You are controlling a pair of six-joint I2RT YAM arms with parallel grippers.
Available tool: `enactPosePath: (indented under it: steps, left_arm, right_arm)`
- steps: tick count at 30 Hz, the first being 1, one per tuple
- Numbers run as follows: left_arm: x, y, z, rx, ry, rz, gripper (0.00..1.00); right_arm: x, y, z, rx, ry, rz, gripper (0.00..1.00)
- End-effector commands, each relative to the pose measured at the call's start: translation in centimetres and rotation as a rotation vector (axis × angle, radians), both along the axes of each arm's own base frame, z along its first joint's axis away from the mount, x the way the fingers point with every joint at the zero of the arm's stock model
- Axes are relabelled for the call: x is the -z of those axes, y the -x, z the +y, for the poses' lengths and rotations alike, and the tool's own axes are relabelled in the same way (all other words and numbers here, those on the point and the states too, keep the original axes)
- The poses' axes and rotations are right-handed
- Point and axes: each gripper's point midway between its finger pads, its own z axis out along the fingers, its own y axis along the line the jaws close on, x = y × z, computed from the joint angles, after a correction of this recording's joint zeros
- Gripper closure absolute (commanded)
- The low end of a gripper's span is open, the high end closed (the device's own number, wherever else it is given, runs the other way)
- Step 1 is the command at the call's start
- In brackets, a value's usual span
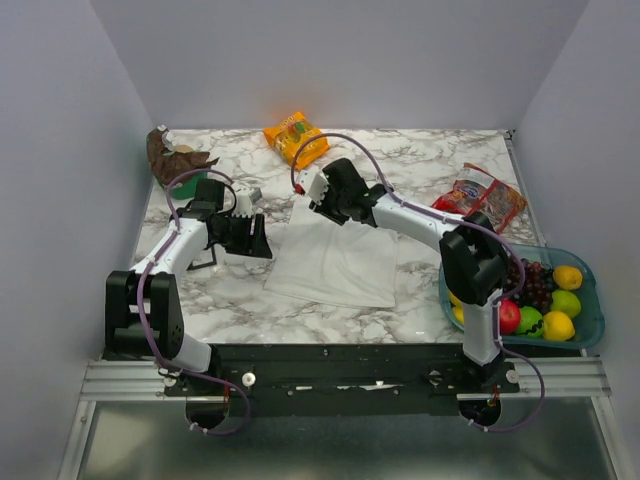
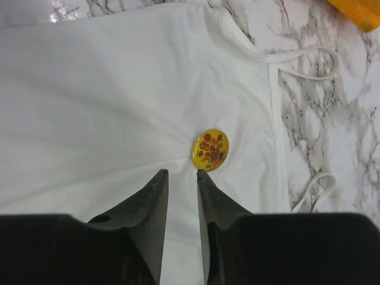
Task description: Remove the brooch from the garment
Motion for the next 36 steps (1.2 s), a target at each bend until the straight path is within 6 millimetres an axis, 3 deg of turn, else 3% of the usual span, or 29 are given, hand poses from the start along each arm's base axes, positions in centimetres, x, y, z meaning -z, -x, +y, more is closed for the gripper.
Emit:
enactPosePath:
  steps: [1, 2, 4, 11, 21, 30, 36]
  left_arm:
    - [-1.0, -0.4, -0.2, -0.006, 0.023, -0.043, 0.35]
    - [-1.1, -0.3, -0.1, -0.005, 0.02, -0.045, 0.35]
    - [-1.1, 0.0, 0.1, -0.001, 0.008, -0.044, 0.35]
    - [-1.2, 0.6, 0.5, 0.004, -0.017, -0.056, 0.35]
    - [-1.1, 0.2, 0.3, -0.002, -0.007, -0.056, 0.35]
    - [-1.2, -0.2, 0.3, -0.002, -0.006, -0.043, 0.35]
    - [-0.9, -0.2, 0.1, -0.001, 0.001, -0.031, 0.35]
  right_arm:
    - [3.4, -0.9, -0.1, 0.036, 0.044, 0.027, 0.49]
    - [3.0, -1.6, 0.2, 0.046, 0.04, 0.012, 0.46]
    - [4.5, -2.3, 0.0, 0.071, 0.074, 0.013, 0.42]
    - [5.1, -4.7, 0.1, 0.127, 0.103, -0.028, 0.45]
    - [4.8, -4.7, 0.3, 0.135, 0.078, -0.013, 0.48]
    - [6.3, -6.7, -1.0, 0.183, 0.174, -0.083, 0.51]
    - [6.6, -6.1, -2.6, 0.203, 0.232, -0.087, 0.51]
